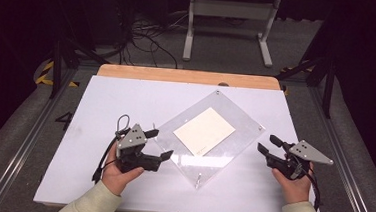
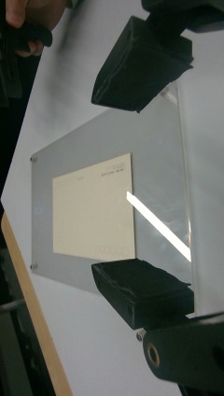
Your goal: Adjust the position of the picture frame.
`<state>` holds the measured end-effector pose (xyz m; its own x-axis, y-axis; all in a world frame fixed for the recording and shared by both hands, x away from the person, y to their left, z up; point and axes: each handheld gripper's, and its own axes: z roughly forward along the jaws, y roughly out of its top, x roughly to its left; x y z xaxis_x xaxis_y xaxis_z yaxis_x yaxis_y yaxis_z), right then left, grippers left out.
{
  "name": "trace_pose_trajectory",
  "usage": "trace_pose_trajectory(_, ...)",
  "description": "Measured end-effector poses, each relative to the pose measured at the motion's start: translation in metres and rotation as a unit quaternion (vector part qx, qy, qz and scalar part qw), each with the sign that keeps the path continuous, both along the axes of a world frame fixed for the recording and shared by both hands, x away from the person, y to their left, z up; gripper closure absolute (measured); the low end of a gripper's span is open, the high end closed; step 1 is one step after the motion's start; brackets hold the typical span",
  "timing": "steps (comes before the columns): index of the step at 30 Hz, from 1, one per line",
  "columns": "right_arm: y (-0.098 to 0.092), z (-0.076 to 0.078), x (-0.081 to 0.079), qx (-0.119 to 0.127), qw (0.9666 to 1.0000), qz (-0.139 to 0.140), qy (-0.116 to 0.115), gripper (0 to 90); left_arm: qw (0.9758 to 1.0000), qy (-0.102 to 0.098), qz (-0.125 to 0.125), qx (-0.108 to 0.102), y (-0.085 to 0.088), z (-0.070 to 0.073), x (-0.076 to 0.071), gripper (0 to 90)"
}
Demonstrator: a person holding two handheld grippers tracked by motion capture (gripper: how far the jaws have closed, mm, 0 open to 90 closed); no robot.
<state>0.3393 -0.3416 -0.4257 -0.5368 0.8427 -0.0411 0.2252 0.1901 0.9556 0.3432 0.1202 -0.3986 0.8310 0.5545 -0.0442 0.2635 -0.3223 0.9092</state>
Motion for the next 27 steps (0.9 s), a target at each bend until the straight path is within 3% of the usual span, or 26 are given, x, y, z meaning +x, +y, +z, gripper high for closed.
trace_pose_trajectory(14, 0.000, -0.002, 0.000, 0.000, 1.0000, -0.005, 0.006, 42.2, 0.9983, 0.016, -0.053, 0.020, -0.034, -0.011, -0.004, 16.9)
trace_pose_trajectory(19, -0.001, -0.001, -0.001, 0.006, 1.0000, -0.004, 0.007, 42.4, 0.9965, 0.032, -0.072, 0.029, -0.044, -0.017, -0.001, 17.7)
trace_pose_trajectory(27, -0.003, -0.002, -0.002, 0.012, 0.9999, -0.004, 0.011, 42.6, 0.9932, 0.039, -0.098, 0.049, -0.063, -0.025, -0.006, 19.6)
